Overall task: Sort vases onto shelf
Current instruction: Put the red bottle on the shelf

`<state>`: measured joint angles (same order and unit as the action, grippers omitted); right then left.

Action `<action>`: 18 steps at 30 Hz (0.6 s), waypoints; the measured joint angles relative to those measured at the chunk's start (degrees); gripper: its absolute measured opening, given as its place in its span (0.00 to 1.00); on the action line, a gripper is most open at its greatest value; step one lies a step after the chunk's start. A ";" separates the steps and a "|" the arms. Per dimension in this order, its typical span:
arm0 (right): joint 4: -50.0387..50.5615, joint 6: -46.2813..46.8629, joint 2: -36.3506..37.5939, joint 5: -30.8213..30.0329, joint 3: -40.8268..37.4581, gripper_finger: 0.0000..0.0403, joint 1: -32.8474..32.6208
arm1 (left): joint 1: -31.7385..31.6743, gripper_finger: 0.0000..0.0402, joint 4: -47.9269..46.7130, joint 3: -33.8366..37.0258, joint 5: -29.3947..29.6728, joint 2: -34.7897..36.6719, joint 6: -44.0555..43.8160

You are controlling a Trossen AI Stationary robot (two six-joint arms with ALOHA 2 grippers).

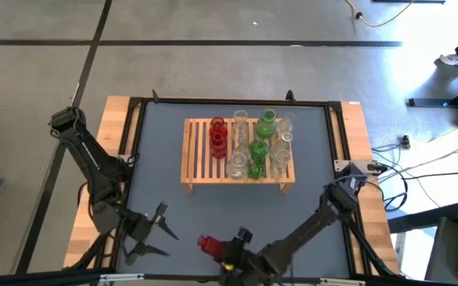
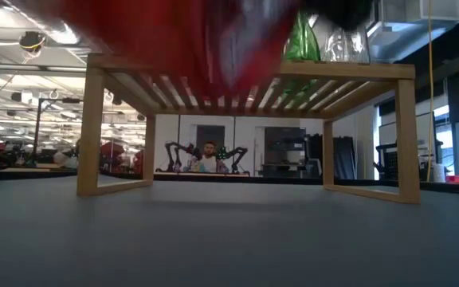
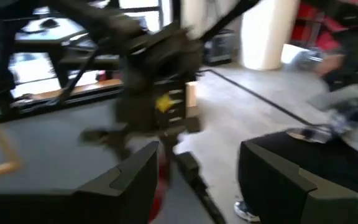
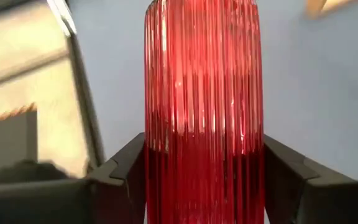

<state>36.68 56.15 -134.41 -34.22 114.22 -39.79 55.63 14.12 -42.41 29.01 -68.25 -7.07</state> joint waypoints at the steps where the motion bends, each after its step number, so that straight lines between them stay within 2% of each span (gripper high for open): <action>1: 0.32 -0.85 0.00 -2.63 0.92 0.51 -0.78 | -0.37 0.54 -0.09 0.00 0.97 0.00 -0.34; 7: 5.88 -4.51 0.00 -17.83 7.67 0.51 -4.66 | -2.39 0.54 0.46 0.00 5.89 -0.54 -3.10; 11: 5.65 -10.70 0.12 -28.49 11.02 0.51 -6.52 | -4.04 0.54 6.44 0.00 7.68 -4.21 -2.22; 14: 5.27 -14.29 0.17 -32.29 12.10 0.51 -6.56 | -5.28 0.54 14.04 0.00 5.63 -7.92 0.50; 18: 0.35 -20.29 0.17 -32.23 12.45 0.51 -5.99 | -6.95 0.54 22.63 0.00 3.66 -10.66 3.06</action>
<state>37.02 35.86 -134.23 -66.46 126.67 -45.78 48.68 36.76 -42.41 32.67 -78.91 -4.00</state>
